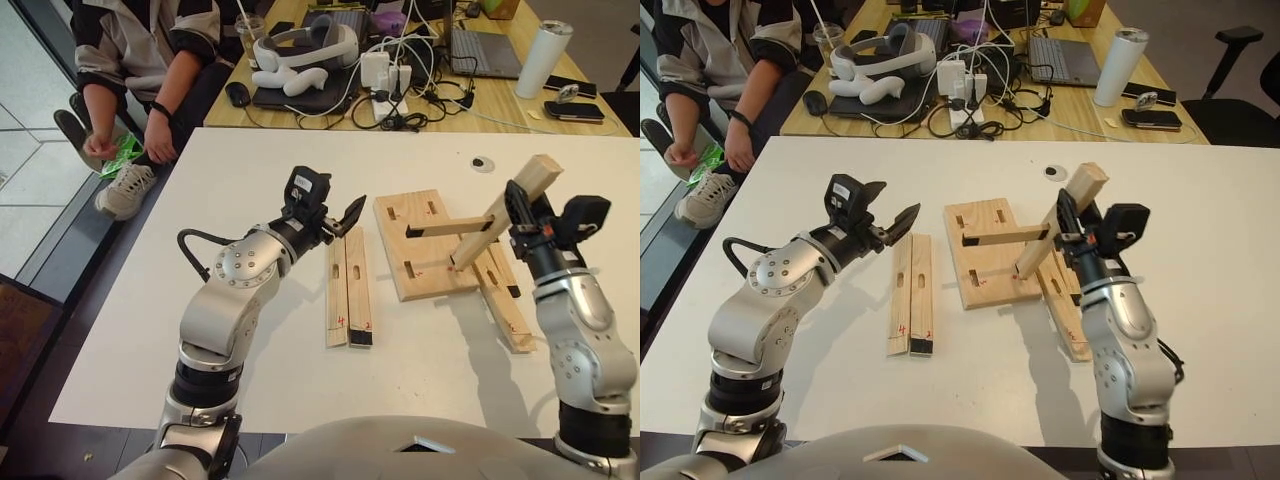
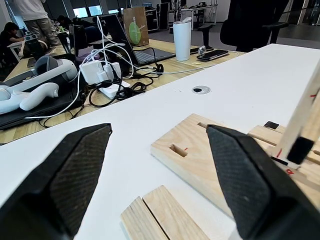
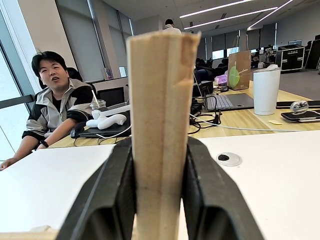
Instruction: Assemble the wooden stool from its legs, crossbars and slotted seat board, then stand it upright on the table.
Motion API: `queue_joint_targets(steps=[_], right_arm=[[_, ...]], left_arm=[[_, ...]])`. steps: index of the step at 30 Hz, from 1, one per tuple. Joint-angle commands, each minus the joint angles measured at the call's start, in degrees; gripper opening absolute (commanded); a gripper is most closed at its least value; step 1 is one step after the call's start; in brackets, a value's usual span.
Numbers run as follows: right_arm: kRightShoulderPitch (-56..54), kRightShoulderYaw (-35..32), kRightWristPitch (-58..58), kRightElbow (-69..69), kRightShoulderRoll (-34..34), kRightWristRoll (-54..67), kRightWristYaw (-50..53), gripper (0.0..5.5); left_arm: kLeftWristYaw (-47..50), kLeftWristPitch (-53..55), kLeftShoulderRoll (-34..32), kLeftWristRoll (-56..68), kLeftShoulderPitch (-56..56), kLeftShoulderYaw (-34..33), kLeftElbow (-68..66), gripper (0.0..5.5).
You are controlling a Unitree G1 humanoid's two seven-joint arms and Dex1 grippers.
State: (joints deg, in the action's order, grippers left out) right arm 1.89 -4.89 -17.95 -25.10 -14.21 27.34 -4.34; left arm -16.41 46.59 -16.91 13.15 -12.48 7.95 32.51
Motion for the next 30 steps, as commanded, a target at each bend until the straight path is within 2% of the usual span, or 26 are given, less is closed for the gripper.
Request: queue_joint_targets(steps=[1, 5, 10, 16, 20, 22, 26, 30], right_arm=[[-5.8, 4.2, 3.0, 9.6, 3.5, -6.4, 0.3, 1.00], [-12.3, 7.9, 10.7, 21.1, 7.7, -12.8, 0.3, 1.00], [-15.1, 10.3, 19.4, 30.2, 10.2, -19.5, 1.0, 1.00], [-11.8, 12.8, 21.7, 28.4, 10.6, -22.8, 0.5, 1.00], [-9.8, 12.0, 19.6, 24.1, 9.5, -22.4, -0.1, 1.00], [-8.7, 11.4, 18.1, 22.0, 8.9, -21.8, -0.3, 1.00], [-7.4, 10.0, 16.6, 20.1, 8.8, -21.4, 0.3, 1.00], [-5.2, 10.0, 18.3, 18.8, 10.9, -22.4, 2.3, 1.00]], left_arm=[[-1.1, 0.4, 0.1, 0.6, -2.7, 0.4, -1.7, 3.52], [-2.7, 0.7, -0.4, 1.3, -5.0, 0.5, -2.8, 3.52], [-5.1, 1.0, -1.7, 2.2, -6.9, 0.4, -3.8, 3.52], [-6.2, 1.5, -2.4, 2.8, -7.6, 0.1, -3.9, 3.52], [-6.1, 2.8, -1.0, 4.8, -7.5, -1.1, -3.3, 3.52], [-3.6, 4.2, 3.4, 9.1, -8.5, -6.9, -3.1, 3.52], [10.5, 0.4, 12.8, 9.3, -11.8, -17.5, -3.5, 3.52], [21.0, -3.6, 17.3, 5.2, -10.5, -19.9, -1.6, 3.52]])
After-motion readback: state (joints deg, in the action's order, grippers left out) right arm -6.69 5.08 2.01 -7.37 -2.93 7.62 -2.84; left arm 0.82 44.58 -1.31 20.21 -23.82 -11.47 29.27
